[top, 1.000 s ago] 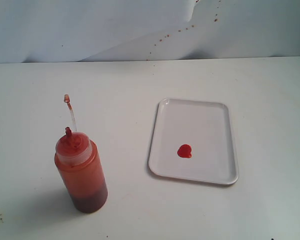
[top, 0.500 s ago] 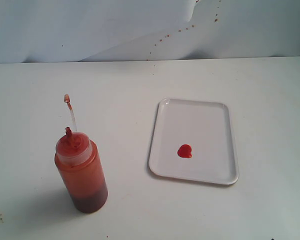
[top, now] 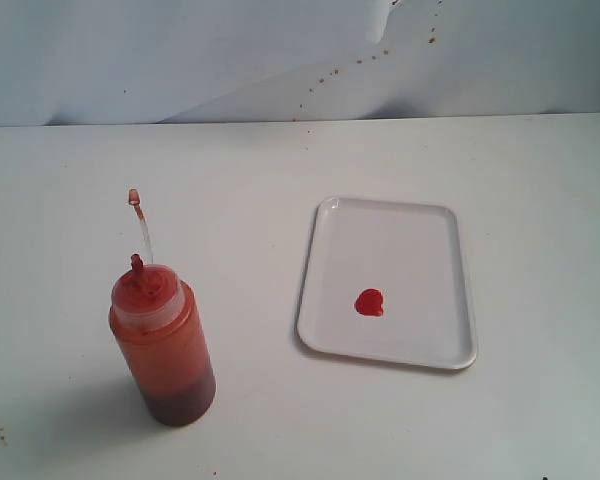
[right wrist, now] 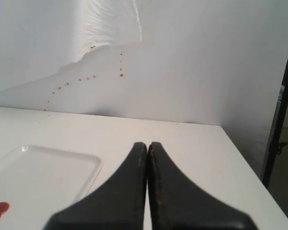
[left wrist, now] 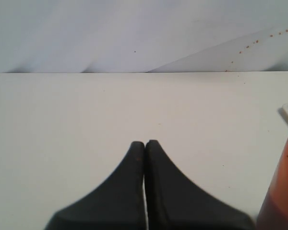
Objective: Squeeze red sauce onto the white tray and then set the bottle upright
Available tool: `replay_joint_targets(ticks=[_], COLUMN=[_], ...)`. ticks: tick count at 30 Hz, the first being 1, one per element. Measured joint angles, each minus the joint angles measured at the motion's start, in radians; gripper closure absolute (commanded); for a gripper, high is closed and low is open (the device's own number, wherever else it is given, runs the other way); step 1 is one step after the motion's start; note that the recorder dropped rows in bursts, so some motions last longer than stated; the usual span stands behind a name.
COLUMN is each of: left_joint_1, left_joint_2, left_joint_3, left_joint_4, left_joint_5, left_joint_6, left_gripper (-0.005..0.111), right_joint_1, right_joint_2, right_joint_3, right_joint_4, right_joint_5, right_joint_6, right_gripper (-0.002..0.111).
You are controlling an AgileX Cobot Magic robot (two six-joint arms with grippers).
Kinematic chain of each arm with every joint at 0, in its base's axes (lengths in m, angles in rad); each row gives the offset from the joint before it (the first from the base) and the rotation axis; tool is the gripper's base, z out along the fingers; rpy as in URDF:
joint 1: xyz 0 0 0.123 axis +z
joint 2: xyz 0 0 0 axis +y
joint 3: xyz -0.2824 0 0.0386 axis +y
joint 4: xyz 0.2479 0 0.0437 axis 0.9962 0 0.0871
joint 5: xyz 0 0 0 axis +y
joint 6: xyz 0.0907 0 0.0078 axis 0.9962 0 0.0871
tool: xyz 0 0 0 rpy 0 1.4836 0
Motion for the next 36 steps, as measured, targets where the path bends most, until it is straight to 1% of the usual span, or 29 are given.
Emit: replay_joint_targets(ticks=[6, 9, 14, 20, 36], left_joint_1=[0.000, 0.000, 0.000, 0.000, 0.000], left_joint_2=[0.000, 0.000, 0.000, 0.000, 0.000], left_joint_3=[0.000, 0.000, 0.000, 0.000, 0.000], left_joint_4=[0.000, 0.000, 0.000, 0.000, 0.000], left_joint_5=[0.000, 0.000, 0.000, 0.000, 0.000], left_joint_6=[0.000, 0.000, 0.000, 0.000, 0.000], left_gripper=[0.107, 0.107, 0.107, 0.107, 0.107], right_joint_1=[0.000, 0.000, 0.000, 0.000, 0.000], right_joint_2=[0.000, 0.000, 0.000, 0.000, 0.000], right_joint_3=[0.000, 0.000, 0.000, 0.000, 0.000], right_joint_4=[0.002, 0.002, 0.002, 0.002, 0.002], right_joint_5=[0.035, 0.080, 0.161, 0.217, 0.234], right_joint_6=[0.052, 0.063, 0.063, 0.063, 0.063], right_gripper=[0.108, 0.108, 0.108, 0.108, 0.108])
